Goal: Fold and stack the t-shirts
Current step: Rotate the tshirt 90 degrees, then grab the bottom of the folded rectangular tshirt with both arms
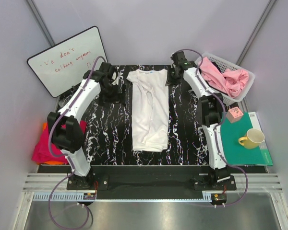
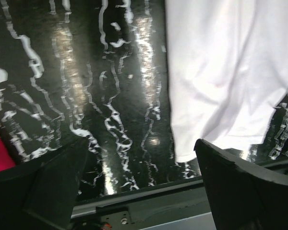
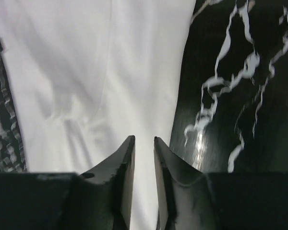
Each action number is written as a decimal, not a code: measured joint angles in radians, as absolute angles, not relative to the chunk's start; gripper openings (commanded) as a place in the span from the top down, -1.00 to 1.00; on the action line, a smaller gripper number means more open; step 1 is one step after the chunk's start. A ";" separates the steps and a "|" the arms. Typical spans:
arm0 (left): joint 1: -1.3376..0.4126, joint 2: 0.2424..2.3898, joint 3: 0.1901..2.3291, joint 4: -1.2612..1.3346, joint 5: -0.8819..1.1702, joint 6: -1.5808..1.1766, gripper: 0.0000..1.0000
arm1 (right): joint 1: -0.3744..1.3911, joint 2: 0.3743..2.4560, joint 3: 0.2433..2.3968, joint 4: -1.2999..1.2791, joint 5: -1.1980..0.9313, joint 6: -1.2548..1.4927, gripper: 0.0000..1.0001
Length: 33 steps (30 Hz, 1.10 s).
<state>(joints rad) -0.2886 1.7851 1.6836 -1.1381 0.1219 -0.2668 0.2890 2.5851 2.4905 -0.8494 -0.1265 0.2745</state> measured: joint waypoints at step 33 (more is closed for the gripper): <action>-0.433 1.591 0.755 -0.398 0.602 -0.618 -0.37 | 0.287 1.627 0.907 -0.755 -0.619 0.398 -0.37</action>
<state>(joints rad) -0.4328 1.5906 0.7551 -0.3977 0.6022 -0.6178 0.2871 1.6268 0.9073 -0.7547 -0.6186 0.3985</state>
